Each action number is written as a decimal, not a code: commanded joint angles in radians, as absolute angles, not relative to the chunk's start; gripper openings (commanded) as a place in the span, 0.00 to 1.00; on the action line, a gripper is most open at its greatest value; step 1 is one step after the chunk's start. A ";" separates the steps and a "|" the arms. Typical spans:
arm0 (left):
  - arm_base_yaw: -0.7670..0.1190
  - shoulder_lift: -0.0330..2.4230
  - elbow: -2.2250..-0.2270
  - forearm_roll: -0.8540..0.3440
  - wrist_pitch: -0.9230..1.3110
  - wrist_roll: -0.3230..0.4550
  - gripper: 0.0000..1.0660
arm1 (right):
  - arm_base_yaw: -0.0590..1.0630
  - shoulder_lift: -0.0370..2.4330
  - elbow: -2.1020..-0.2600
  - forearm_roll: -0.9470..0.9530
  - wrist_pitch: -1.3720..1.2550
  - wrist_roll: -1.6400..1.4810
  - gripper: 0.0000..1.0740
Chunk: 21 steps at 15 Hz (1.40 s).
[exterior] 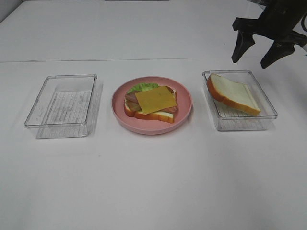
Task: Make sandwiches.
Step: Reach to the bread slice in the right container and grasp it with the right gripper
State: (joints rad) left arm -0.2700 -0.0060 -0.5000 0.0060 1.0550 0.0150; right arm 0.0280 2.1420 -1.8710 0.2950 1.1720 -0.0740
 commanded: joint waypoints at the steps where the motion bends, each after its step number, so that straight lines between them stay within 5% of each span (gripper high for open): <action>1: -0.268 -0.029 -0.498 0.000 1.045 0.015 0.75 | 0.098 2.143 -1.868 0.274 1.172 -0.097 0.72; 5: -0.268 -0.029 -0.498 0.000 1.045 0.015 0.75 | 0.224 2.145 -1.868 0.183 1.102 -0.059 0.73; 16: -0.268 -0.029 -0.498 0.000 1.045 0.015 0.75 | 0.327 2.283 -1.868 -0.136 1.062 0.095 0.73; 21: -0.268 -0.029 -0.498 0.000 1.045 0.015 0.75 | 0.327 2.291 -1.868 -0.153 1.067 0.095 0.62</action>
